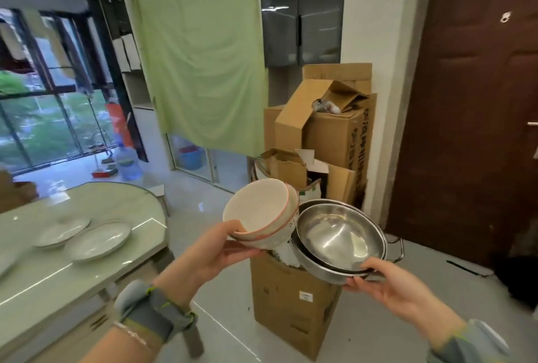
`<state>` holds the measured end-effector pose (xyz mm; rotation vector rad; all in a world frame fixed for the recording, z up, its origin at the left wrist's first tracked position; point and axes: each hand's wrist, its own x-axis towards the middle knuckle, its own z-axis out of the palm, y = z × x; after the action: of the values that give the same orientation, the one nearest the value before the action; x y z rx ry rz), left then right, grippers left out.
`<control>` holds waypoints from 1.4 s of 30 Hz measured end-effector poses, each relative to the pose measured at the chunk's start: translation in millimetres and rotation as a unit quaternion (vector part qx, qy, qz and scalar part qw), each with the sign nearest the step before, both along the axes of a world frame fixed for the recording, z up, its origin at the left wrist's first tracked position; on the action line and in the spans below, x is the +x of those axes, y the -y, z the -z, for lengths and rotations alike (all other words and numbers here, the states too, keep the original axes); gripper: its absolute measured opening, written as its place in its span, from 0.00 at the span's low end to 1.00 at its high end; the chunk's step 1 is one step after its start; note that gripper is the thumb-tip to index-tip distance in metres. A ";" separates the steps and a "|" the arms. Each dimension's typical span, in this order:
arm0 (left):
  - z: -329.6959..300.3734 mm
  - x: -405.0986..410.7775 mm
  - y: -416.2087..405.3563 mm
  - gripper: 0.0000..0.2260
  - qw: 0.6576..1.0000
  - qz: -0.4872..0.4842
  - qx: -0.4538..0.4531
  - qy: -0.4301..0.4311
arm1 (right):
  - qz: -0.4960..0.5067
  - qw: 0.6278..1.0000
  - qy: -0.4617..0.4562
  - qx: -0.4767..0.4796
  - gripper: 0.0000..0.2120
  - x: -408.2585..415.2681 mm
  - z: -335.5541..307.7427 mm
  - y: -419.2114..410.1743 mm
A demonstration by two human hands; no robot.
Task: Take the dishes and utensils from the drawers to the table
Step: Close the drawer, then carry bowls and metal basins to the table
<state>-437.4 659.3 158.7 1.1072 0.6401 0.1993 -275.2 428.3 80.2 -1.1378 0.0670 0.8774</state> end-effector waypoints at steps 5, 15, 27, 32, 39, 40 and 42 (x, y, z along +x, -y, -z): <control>1.9 -111.1 -32.6 0.12 0.994 -0.112 -0.001 0.006 | -0.077 0.997 -0.019 -0.005 0.04 -69.9 0.8 -67.2; 15.4 -239.7 -98.7 0.02 0.956 -0.293 -0.014 -0.022 | -0.227 0.973 -0.016 -0.031 0.04 -142.8 2.5 -207.4; 59.2 -288.3 -237.5 0.10 0.889 -0.445 -0.099 -0.027 | -0.347 0.936 -0.011 -0.065 0.02 -174.5 20.8 -403.1; 84.1 -303.9 -277.1 0.12 0.853 -0.507 -0.119 -0.037 | -0.355 0.932 -0.018 -0.066 0.03 -188.1 37.3 -466.5; 132.6 -342.9 -332.7 0.22 0.787 -0.599 -0.149 -0.023 | -0.369 0.921 -0.098 -0.074 0.04 -244.4 69.7 -550.3; 136.8 -344.3 -334.8 0.22 0.779 -0.610 -0.143 -0.025 | -0.365 0.923 -0.097 -0.075 0.04 -249.1 73.6 -554.4; 148.2 -355.2 -353.0 0.21 0.769 -0.624 -0.137 -0.027 | -0.362 0.923 -0.107 -0.078 0.05 -265.8 80.8 -573.8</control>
<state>-792.6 1012.3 10.5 0.2382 1.3465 1.1851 -541.0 1002.1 -0.6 -1.2256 -0.1172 1.6794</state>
